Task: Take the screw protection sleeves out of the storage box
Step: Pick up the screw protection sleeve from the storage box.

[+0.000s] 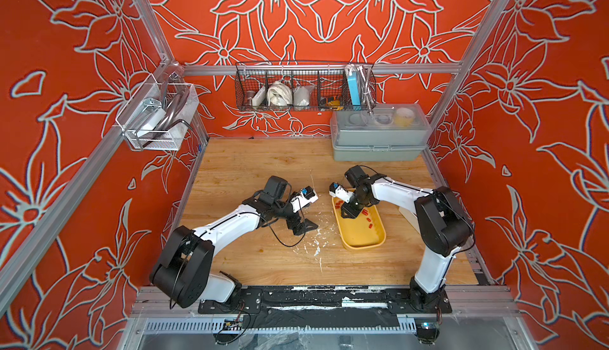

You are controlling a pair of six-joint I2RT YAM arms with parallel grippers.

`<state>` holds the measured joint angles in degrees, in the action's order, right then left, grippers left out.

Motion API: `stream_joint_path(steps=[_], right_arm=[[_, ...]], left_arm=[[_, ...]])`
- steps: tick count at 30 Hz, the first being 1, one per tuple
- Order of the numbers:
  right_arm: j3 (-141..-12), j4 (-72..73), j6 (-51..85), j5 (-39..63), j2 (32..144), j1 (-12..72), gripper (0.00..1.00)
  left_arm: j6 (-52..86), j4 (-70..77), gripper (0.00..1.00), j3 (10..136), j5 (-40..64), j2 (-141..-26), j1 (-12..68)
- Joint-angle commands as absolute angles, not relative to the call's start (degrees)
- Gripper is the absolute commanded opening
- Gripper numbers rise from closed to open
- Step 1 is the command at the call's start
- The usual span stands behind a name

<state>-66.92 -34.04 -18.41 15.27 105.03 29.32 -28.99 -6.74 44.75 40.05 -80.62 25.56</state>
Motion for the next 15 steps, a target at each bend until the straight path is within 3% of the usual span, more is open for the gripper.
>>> stream_joint_path(steps=[1,15], right_arm=[[-68.76,-35.07,-17.37,15.91,106.34,29.83,0.33],[-69.0,-35.77,-17.87,14.03,104.68,29.46,0.06]], left_arm=[[-30.22,-6.82,0.98,44.65,39.82,-79.3,25.84],[-30.42,-8.68,0.98,45.5,33.47,-77.36,25.63]])
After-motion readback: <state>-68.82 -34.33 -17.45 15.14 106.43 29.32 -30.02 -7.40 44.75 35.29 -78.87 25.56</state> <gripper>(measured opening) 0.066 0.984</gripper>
